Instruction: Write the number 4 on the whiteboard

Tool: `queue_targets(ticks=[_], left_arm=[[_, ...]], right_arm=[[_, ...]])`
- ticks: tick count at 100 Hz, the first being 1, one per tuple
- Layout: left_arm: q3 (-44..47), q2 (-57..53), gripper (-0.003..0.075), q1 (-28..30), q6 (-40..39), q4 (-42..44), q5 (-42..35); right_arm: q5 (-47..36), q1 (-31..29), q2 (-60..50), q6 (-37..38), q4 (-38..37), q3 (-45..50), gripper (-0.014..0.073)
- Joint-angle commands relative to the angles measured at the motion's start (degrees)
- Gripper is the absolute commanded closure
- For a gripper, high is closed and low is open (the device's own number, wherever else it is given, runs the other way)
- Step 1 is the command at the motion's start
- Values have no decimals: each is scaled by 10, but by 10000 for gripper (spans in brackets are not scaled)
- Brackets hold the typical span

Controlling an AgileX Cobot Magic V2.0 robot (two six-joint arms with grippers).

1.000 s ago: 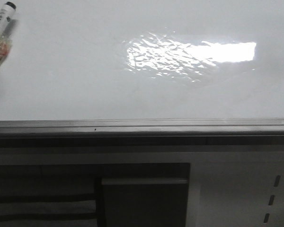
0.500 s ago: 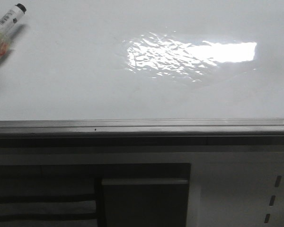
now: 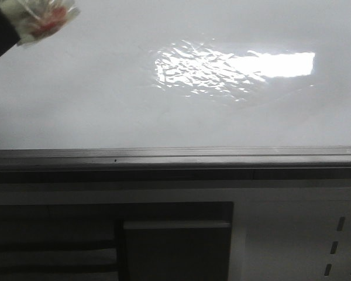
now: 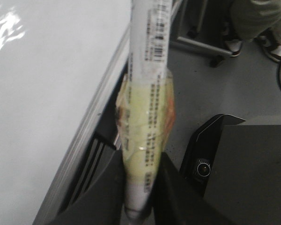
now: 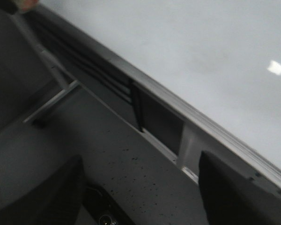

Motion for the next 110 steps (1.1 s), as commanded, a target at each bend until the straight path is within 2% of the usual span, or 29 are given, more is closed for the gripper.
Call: queue_targets(ticks=[1,27,51,73,82,100,110], left_arm=[[-24,-10,741,-24,26,-41,-13],[-27,8,741,-89,58,-42,-23],[-30,32,741,-141,60,-42,-65],[-48,42,741,-157,73,-42,-65],[-48,42,741,-157,80,-41,-67],[-48,44,741,-157,82,-38,-67],[-48,47,741,-157,82,-38,-67]], right_arm=[[-3,10,47,-83,64,-29,137],[7,69,149,-253,128,-86,137],[-27,169,228,-287,130,-130,137],[-72,235,279,-300,129,-141,139],[-74,242,284,-302,129,-141,174],[-73,242,284,-302,129,-141,315],[-72,242,284,-302,129,-141,362]])
